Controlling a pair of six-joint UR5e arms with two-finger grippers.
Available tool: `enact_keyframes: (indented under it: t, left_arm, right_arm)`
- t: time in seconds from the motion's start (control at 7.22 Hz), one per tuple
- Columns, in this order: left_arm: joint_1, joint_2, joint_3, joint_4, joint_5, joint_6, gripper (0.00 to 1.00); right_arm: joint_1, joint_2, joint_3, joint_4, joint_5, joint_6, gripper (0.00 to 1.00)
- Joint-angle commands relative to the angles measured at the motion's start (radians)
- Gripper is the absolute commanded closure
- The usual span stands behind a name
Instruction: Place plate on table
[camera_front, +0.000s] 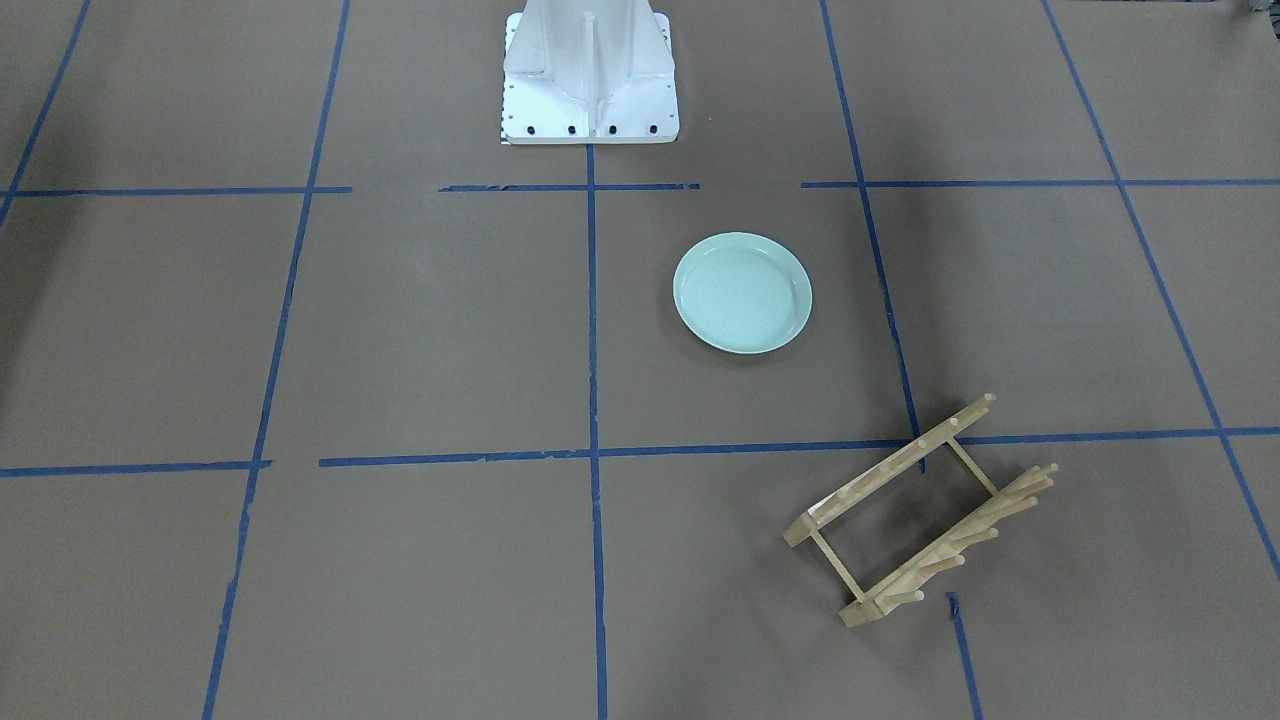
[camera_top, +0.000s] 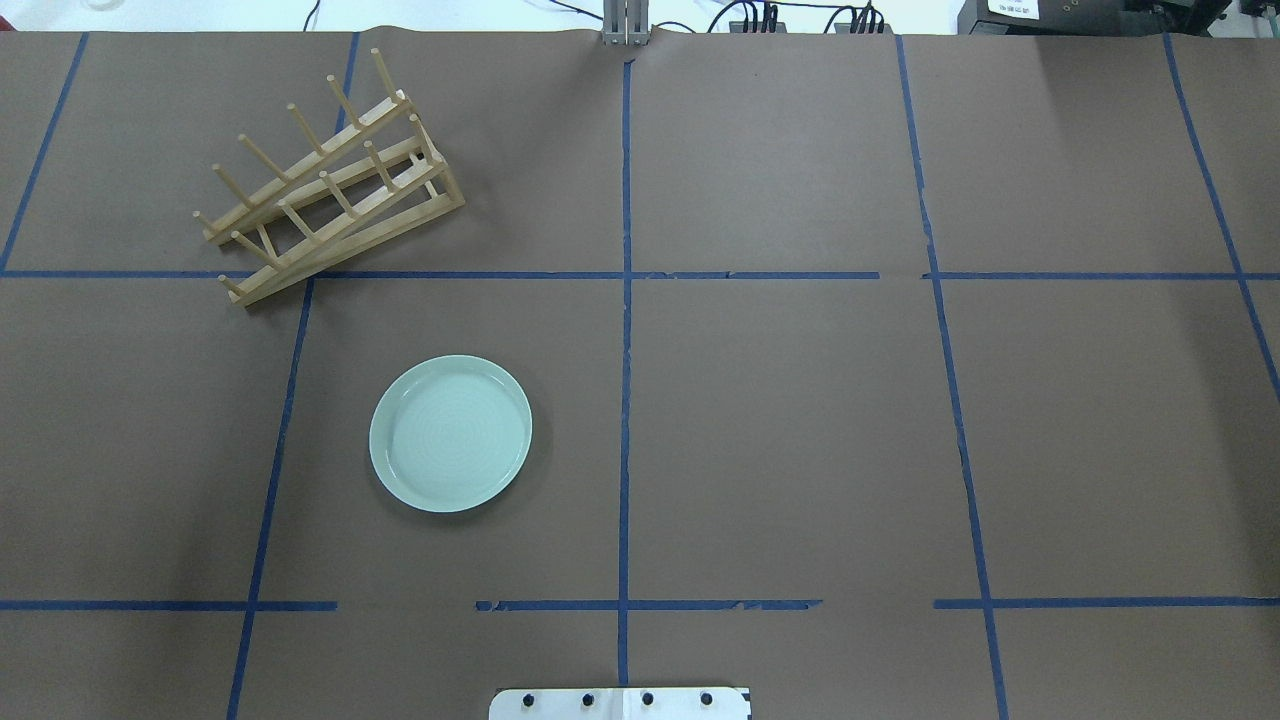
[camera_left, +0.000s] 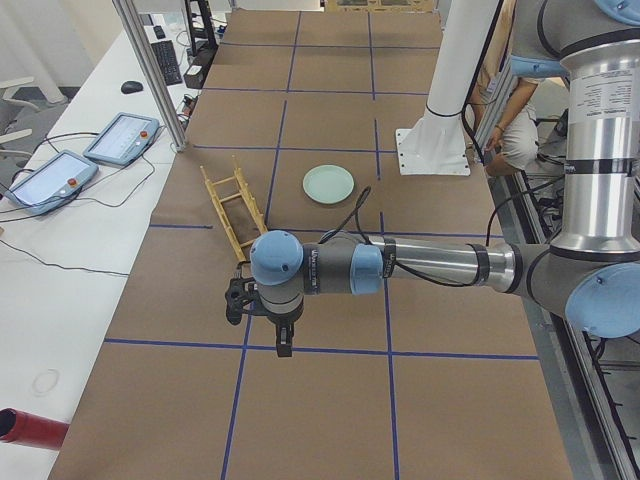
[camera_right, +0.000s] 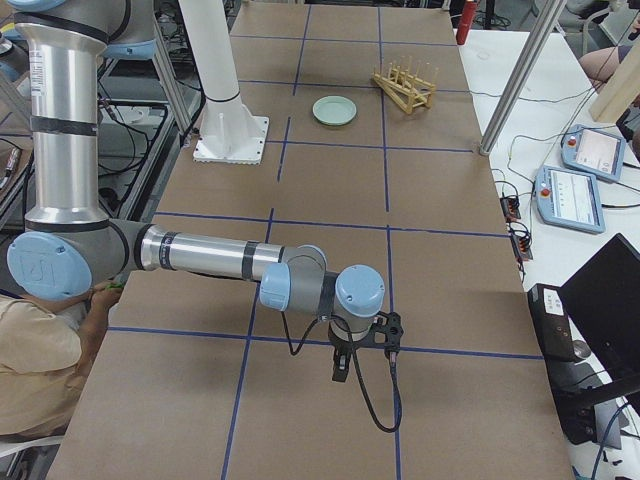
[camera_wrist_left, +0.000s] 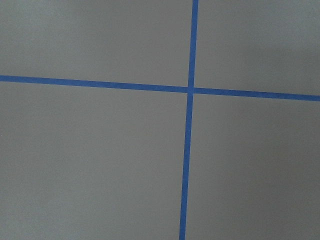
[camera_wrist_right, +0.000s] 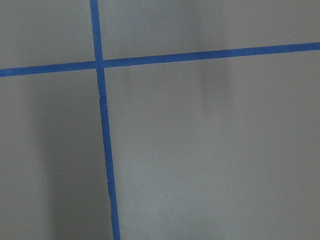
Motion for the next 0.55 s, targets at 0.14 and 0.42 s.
enact_keyframes:
  t: [0.14, 0.42]
  left_arm:
    - [0.003, -0.01, 0.024, -0.003, -0.002, 0.007, 0.0]
    - [0.003, -0.023, 0.026, -0.008, -0.007, 0.008, 0.0]
  right_arm:
    - [0.0, 0.0, 0.0, 0.0, 0.0, 0.0, 0.0]
    - [0.0, 0.0, 0.0, 0.0, 0.0, 0.0, 0.0]
